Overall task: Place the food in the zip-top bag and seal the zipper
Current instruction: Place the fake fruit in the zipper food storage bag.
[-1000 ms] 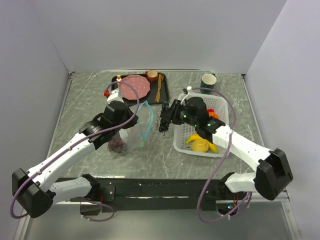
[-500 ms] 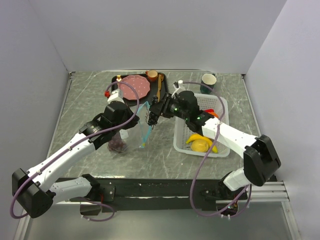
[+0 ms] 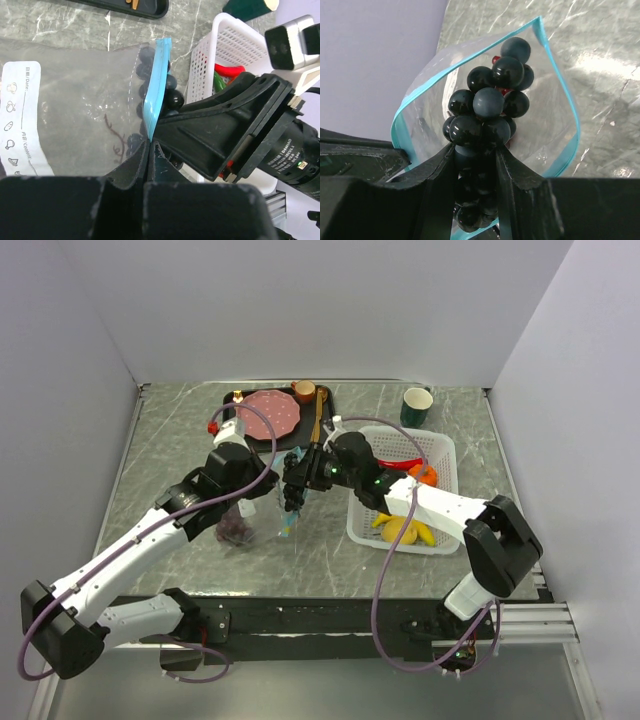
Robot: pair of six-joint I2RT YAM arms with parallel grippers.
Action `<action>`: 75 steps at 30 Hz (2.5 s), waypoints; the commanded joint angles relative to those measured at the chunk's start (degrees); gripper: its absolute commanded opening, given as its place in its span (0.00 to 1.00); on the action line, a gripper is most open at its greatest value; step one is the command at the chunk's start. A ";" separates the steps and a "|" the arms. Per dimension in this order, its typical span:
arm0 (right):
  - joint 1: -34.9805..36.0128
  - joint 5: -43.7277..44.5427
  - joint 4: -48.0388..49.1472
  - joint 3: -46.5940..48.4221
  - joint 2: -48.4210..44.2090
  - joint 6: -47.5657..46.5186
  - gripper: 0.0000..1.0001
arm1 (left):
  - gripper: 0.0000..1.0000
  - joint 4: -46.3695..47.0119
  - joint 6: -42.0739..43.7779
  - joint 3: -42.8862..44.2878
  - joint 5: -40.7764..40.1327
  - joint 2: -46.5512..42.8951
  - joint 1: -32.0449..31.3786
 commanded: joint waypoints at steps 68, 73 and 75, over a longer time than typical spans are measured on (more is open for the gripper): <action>-0.03 -3.44 -9.02 10.67 6.38 -6.17 0.75 | 0.01 3.91 0.25 -0.44 1.99 -3.93 0.05; -0.38 4.00 -12.27 8.74 2.52 -7.40 0.75 | 0.01 3.90 0.16 -0.53 1.55 -4.19 0.05; -0.47 7.27 -14.30 7.16 -0.64 -8.01 0.75 | 0.01 3.38 0.25 -0.26 1.28 -4.02 0.05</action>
